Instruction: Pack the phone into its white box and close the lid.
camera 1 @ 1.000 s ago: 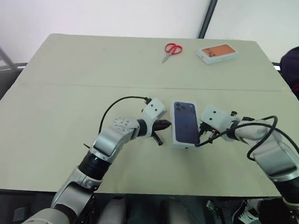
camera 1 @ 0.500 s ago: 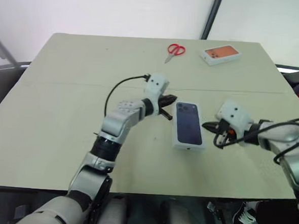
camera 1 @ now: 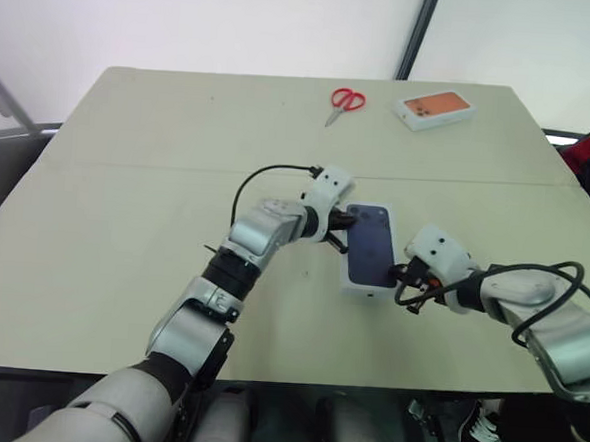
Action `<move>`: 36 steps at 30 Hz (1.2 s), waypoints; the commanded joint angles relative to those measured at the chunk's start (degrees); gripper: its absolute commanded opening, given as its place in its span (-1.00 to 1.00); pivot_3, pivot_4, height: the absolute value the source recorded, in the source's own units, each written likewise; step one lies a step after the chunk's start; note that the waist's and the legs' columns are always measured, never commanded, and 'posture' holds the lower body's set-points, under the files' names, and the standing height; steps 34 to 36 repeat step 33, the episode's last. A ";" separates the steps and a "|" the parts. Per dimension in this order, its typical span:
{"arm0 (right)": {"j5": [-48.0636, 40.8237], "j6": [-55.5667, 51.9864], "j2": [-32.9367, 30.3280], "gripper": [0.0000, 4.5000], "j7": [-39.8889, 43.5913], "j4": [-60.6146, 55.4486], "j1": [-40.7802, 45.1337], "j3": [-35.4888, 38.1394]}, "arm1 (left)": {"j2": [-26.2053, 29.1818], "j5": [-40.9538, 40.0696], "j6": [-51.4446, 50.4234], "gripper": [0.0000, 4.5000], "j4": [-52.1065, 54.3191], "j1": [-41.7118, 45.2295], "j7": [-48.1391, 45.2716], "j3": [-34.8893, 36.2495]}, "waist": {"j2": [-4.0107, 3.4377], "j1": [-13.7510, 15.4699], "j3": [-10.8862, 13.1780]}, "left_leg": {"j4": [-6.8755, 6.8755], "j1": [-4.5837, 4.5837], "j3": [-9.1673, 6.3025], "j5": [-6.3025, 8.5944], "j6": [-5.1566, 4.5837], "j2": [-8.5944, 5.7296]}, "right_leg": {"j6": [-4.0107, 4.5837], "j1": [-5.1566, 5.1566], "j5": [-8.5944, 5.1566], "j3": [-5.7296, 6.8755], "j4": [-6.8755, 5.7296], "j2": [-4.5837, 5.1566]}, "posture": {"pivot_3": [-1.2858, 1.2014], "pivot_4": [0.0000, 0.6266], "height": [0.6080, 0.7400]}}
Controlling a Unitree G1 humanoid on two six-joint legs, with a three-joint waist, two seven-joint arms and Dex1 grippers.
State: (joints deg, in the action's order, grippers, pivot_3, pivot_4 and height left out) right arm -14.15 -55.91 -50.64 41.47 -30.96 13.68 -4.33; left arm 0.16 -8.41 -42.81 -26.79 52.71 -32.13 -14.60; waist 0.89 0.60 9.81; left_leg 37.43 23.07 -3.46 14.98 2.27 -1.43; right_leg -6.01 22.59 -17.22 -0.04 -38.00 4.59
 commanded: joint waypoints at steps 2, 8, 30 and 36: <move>0.24 0.03 0.24 -1.00 -0.73 -0.66 0.14 -1.17 | 1.10 1.59 -0.91 -1.00 -0.33 -1.86 -0.13 -0.98 | 0.02 -0.05 -0.01 | -0.06 -0.17 0.00 0.01 -0.01 0.00 | -0.02 -0.16 -0.01 0.00 0.04 0.00 | 0.03 -0.52 1.00; 1.07 7.75 8.77 -1.00 -8.13 3.54 6.06 5.26 | 6.40 -2.43 5.79 -1.00 11.21 -7.00 0.98 8.98 | -0.02 -1.70 0.03 | -0.18 -0.30 0.08 0.01 0.00 0.14 | -0.02 -0.09 -0.02 -0.12 -0.05 -0.02 | 0.03 -0.52 1.00; -4.51 19.91 19.46 -1.00 -3.86 23.60 16.34 7.16 | 36.09 -13.83 2.63 -1.00 39.81 -40.52 -1.26 38.55 | -0.06 -1.37 0.07 | -0.19 0.07 0.03 -0.02 0.04 0.20 | -0.01 0.22 -0.01 -0.08 -0.05 0.08 | 0.03 -0.52 1.00; -5.44 20.67 19.84 -1.00 -1.67 23.61 15.72 6.66 | 35.57 -14.32 1.73 -1.00 41.87 -41.86 0.45 38.29 | -0.06 -1.45 0.07 | -0.20 0.08 0.04 -0.02 0.05 0.21 | -0.01 0.25 -0.01 -0.10 -0.06 0.08 | 0.03 -0.52 1.00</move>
